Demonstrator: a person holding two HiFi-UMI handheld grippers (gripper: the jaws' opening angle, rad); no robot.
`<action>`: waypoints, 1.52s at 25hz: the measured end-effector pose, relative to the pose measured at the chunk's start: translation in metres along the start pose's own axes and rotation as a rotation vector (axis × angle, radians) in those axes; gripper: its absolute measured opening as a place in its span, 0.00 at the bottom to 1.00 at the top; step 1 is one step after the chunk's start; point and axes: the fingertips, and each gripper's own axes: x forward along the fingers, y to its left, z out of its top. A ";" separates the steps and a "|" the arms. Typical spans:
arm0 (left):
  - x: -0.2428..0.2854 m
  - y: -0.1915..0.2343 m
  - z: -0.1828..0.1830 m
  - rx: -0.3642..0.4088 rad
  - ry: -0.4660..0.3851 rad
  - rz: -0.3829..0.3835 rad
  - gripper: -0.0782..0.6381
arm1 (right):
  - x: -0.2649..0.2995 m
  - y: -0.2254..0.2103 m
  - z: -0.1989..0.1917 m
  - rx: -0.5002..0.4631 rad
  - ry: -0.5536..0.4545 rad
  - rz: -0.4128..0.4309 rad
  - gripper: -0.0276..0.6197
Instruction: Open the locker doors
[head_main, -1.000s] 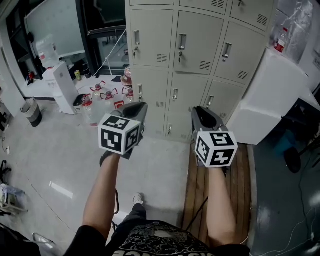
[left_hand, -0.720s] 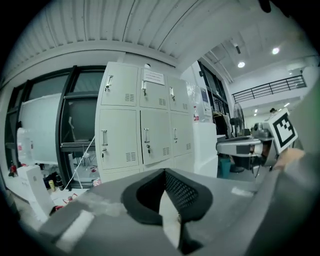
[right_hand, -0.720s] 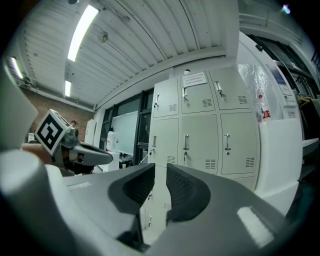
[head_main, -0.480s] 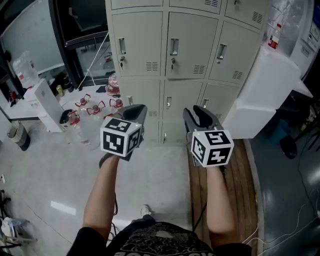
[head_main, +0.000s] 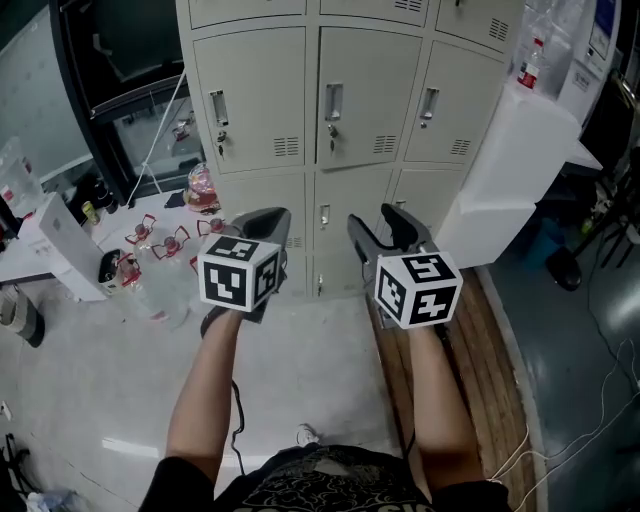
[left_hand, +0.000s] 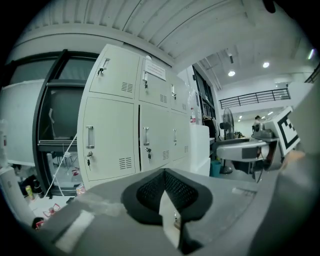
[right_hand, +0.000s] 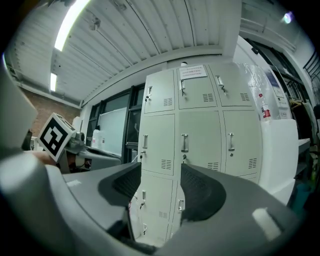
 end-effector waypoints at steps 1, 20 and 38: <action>0.003 0.003 -0.001 0.000 0.003 -0.006 0.11 | 0.003 0.000 0.001 0.005 -0.002 -0.010 0.44; 0.010 0.060 -0.005 0.053 0.020 0.013 0.11 | 0.062 0.025 0.013 -0.001 -0.033 -0.003 0.63; 0.096 0.113 0.018 0.061 0.005 0.075 0.11 | 0.173 -0.032 0.035 0.009 -0.087 0.077 0.63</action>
